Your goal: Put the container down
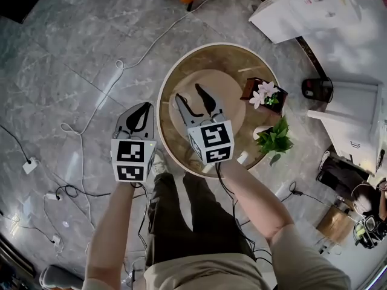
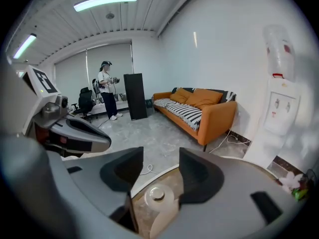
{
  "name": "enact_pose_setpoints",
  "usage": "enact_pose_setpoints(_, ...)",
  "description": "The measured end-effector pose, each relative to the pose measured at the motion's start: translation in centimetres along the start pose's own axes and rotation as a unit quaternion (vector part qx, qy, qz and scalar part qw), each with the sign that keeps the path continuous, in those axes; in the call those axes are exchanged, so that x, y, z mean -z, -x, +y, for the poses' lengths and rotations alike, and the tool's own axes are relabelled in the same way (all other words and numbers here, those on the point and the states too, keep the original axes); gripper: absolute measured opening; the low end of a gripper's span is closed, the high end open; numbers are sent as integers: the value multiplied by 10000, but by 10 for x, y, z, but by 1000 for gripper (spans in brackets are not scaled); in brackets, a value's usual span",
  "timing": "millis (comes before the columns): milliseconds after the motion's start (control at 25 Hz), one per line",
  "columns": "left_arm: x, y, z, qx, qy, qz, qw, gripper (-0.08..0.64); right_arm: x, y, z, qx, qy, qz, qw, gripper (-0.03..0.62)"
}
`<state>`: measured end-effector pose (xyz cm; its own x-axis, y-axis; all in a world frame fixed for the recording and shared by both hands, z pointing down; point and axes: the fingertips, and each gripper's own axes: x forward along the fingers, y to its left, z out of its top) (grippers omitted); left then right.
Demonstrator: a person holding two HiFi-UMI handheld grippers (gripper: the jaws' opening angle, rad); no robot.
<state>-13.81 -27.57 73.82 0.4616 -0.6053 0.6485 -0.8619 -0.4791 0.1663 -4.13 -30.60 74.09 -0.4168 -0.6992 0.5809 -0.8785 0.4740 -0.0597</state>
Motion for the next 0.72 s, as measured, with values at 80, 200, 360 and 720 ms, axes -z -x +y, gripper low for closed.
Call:
enact_pose_setpoints(80,-16,15,-2,-47,-11,-74,10000,14,-21,20,4,-22,87,-87,9999,204)
enact_pose_setpoints(200,-43,40,-6,-98,63,-198,9997,14,-57,55,11,-29,238,-291,9993,176)
enact_pose_setpoints(360,-80,83,-14,-164,109,-373,9991,14,-103,106,17,37,187,-515,9985,152)
enact_pose_setpoints(720,-158,170,-39,-275,75,-746,9968,14,-204,209,20,53,-43,-1228,9924,50)
